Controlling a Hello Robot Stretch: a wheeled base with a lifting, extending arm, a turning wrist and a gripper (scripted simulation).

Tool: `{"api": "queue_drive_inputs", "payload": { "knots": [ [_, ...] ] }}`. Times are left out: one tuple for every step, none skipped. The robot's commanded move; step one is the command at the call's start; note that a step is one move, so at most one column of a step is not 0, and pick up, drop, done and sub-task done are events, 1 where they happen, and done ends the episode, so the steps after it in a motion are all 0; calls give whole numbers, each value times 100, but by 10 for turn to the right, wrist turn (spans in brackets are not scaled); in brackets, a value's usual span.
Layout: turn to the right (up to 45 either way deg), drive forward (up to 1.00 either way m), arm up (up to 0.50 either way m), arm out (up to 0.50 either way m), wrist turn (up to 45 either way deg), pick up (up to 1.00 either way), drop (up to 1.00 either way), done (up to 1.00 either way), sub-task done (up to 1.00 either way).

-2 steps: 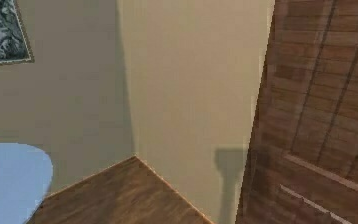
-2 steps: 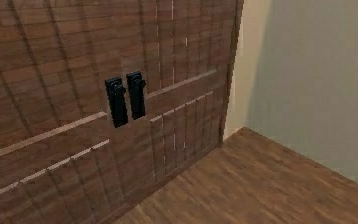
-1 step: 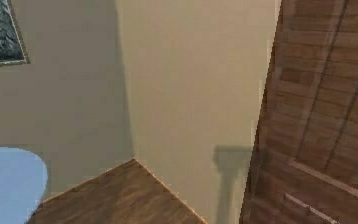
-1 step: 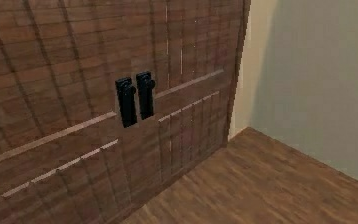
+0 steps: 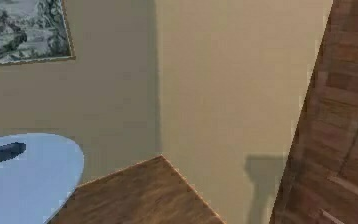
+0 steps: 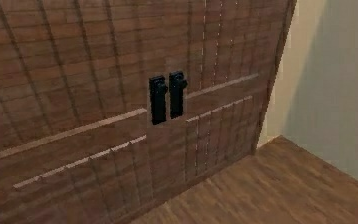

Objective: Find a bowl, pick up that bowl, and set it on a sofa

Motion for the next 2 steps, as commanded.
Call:
{"api": "queue_drive_inputs", "payload": {
  "knots": [
    [0, 70, 0, 0, 0, 0, 0, 0, 0],
    [-450, 0, 0, 0, 0, 0, 0, 0, 0]
  ]
}}
